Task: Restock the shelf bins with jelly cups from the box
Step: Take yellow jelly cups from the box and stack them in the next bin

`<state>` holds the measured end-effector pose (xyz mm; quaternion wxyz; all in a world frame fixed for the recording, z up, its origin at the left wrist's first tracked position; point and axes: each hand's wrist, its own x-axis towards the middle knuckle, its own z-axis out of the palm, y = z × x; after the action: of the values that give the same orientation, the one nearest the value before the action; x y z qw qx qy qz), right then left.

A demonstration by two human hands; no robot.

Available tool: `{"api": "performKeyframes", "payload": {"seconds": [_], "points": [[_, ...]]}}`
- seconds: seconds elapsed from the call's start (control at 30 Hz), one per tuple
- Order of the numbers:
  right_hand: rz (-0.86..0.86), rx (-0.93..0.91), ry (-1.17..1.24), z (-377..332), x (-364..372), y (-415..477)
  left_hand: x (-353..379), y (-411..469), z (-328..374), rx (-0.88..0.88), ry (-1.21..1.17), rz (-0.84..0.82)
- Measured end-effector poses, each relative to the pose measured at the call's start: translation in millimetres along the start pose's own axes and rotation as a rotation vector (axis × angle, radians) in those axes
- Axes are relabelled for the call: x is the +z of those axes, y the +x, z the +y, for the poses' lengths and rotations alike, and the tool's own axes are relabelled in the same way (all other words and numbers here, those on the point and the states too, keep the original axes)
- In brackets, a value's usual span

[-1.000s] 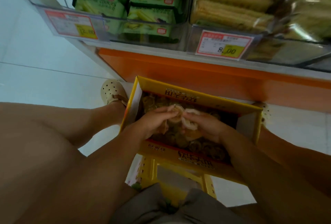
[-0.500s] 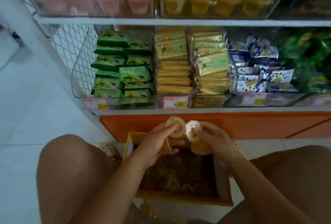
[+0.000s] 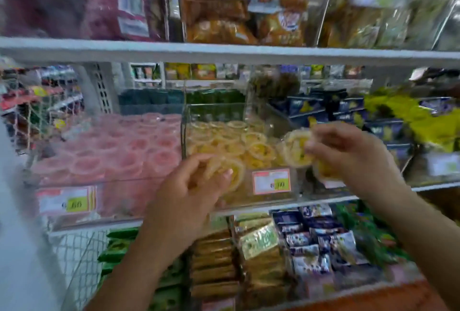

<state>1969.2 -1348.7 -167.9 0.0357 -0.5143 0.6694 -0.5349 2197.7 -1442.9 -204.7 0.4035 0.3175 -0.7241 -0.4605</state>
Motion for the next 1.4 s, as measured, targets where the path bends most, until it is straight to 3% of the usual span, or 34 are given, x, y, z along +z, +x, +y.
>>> {"api": "performKeyframes", "payload": {"seconds": [0.23,0.37,0.57,0.87,1.1,1.4], "points": [[-0.457,-0.118,-0.643,-17,-9,151,-30,42,22,0.137,0.455,0.078],[-0.729,0.003,-0.783,-5,19,189,-37,45,23,0.128,0.516,0.073],[-0.960,0.188,-0.995,-4,54,214,-51,52,10,0.066,0.510,0.103],[-1.004,0.184,-1.208,-14,69,204,-53,56,5,0.110,0.544,0.103],[-0.970,-0.152,-1.528,-11,80,193,-55,50,9,0.184,0.526,0.126],[-1.043,-0.099,-1.344,-9,73,200,-59,46,11,0.224,0.572,0.150]]}}
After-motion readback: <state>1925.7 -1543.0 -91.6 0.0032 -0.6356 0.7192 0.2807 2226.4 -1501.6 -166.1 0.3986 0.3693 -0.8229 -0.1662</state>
